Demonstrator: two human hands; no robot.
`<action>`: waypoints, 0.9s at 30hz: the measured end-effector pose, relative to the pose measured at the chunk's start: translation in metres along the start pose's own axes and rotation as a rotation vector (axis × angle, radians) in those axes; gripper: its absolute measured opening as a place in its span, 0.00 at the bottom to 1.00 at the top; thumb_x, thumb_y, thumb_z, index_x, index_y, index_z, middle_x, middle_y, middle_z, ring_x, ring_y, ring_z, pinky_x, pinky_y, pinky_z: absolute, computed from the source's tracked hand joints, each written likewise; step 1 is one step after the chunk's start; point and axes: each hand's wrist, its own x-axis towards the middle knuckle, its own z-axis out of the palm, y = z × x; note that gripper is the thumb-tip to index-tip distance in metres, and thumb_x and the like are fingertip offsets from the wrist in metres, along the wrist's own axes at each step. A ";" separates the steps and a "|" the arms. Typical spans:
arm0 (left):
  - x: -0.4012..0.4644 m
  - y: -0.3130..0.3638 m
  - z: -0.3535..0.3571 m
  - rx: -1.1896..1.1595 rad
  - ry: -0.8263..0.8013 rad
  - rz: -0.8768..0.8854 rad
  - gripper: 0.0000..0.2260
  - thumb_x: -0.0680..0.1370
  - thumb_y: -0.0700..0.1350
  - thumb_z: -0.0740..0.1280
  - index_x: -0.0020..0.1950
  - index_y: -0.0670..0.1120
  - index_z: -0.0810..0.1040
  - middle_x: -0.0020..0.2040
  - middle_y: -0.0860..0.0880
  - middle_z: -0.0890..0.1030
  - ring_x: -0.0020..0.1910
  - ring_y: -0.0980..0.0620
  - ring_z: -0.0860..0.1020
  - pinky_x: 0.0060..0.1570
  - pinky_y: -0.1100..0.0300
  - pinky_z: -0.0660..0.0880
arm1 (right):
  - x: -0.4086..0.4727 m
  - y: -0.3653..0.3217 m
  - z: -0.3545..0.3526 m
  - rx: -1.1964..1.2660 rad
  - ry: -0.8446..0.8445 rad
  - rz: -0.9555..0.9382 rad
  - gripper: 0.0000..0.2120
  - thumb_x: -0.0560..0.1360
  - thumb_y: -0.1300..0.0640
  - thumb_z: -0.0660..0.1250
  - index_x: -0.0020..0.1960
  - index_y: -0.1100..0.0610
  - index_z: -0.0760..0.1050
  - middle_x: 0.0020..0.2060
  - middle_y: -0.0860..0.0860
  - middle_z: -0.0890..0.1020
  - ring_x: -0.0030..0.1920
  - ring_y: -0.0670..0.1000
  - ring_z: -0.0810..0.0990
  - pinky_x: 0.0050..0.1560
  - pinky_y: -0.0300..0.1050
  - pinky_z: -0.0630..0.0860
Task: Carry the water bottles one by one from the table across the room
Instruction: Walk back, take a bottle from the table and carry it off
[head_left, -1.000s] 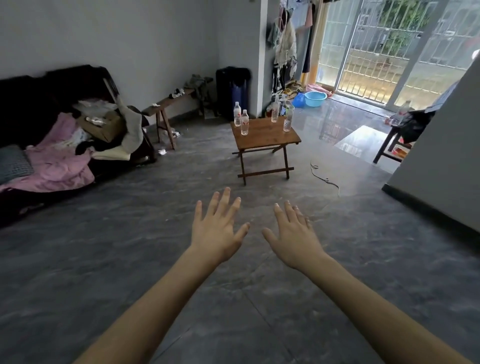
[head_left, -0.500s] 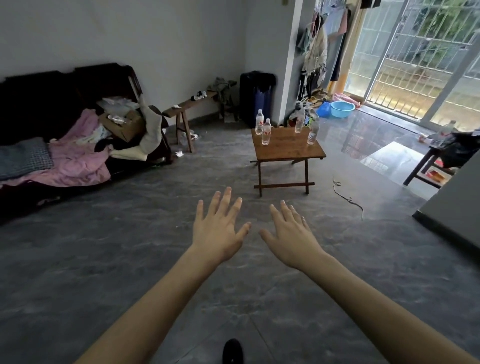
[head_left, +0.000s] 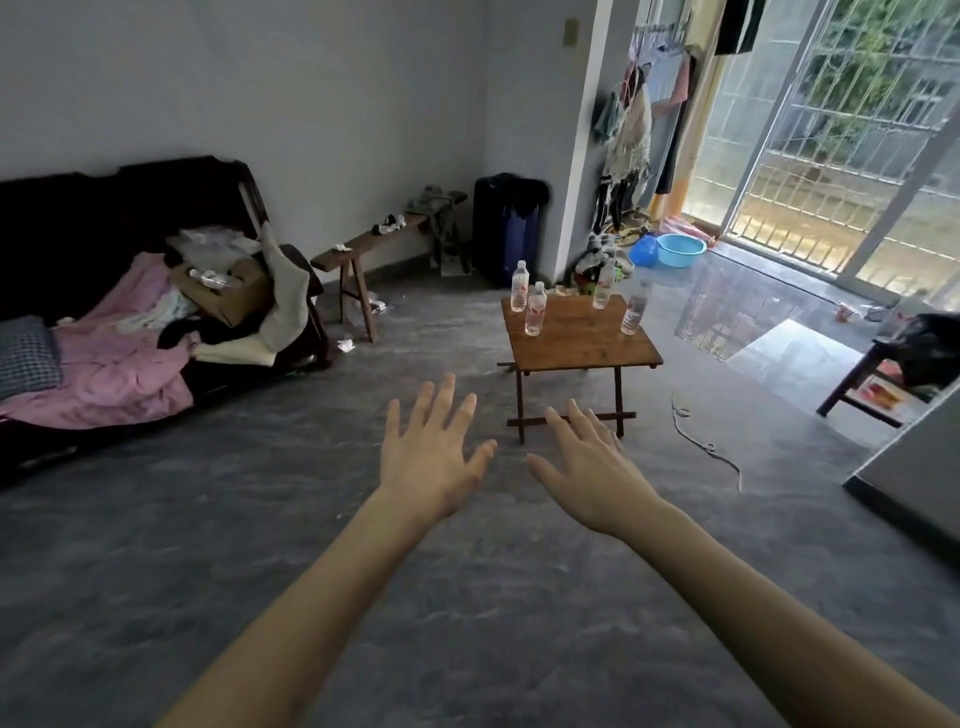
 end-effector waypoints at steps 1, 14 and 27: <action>0.010 -0.002 0.000 0.004 -0.003 0.004 0.31 0.84 0.65 0.48 0.84 0.55 0.46 0.84 0.51 0.36 0.83 0.50 0.37 0.78 0.42 0.35 | 0.009 0.002 -0.002 -0.002 -0.005 0.001 0.35 0.81 0.36 0.52 0.82 0.50 0.46 0.81 0.53 0.45 0.81 0.55 0.42 0.80 0.57 0.47; 0.187 -0.002 -0.010 0.024 -0.022 -0.028 0.31 0.84 0.64 0.48 0.84 0.55 0.45 0.83 0.51 0.36 0.82 0.50 0.36 0.79 0.42 0.36 | 0.190 0.051 -0.037 0.012 -0.025 -0.040 0.35 0.81 0.38 0.52 0.82 0.51 0.46 0.82 0.53 0.45 0.81 0.55 0.42 0.79 0.56 0.46; 0.348 -0.002 -0.027 0.019 0.000 -0.157 0.31 0.84 0.64 0.48 0.84 0.54 0.46 0.84 0.50 0.36 0.83 0.49 0.37 0.79 0.41 0.36 | 0.376 0.080 -0.083 -0.032 -0.118 -0.183 0.34 0.81 0.39 0.55 0.81 0.50 0.48 0.81 0.53 0.45 0.81 0.56 0.42 0.79 0.55 0.46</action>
